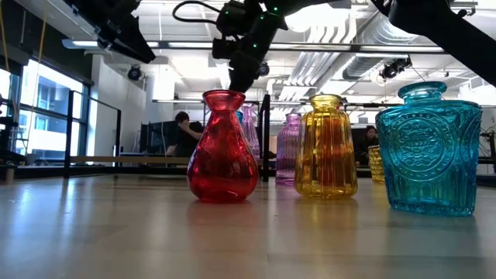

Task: Sort vases onto shelf
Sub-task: Put the top left blue vase on the shelf

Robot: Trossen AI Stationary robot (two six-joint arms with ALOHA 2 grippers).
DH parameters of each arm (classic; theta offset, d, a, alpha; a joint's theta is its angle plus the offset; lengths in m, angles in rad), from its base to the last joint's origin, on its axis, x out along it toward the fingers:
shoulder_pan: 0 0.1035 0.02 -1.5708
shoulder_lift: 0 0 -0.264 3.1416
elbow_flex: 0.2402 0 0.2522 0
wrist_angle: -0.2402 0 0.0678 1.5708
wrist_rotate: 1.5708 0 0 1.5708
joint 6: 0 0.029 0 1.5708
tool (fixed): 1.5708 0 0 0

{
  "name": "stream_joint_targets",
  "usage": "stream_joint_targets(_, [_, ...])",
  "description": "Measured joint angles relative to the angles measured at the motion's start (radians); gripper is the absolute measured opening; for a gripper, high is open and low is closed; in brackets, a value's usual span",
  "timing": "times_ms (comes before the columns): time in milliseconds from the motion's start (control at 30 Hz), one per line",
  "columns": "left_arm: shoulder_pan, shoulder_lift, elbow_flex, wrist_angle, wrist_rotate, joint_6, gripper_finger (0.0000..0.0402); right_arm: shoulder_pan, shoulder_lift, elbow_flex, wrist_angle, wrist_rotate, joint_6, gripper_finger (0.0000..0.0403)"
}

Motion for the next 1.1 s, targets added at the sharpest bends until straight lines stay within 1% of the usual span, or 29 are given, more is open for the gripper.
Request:
stream_joint_targets(300, [0.0,0.0,0.0,0.0,0.0,0.0,0.0157,0.002,0.0,0.0,0.007,-0.001,-0.003,0.0047])
stream_joint_targets(400, [0.0,0.0,0.0,0.0,0.0,0.0,0.0157,0.001,0.0,0.0,0.015,-0.024,-0.003,0.0051])
stream_joint_targets(533, [0.0,0.0,0.0,0.0,0.0,0.0,0.0157,0.002,0.0,0.0,0.019,-0.047,-0.004,0.0053])
stream_joint_targets(1100, [0.0,0.0,0.0,0.0,0.0,-0.009,0.0157,0.029,-0.007,0.014,0.071,-0.035,-0.018,0.0053])
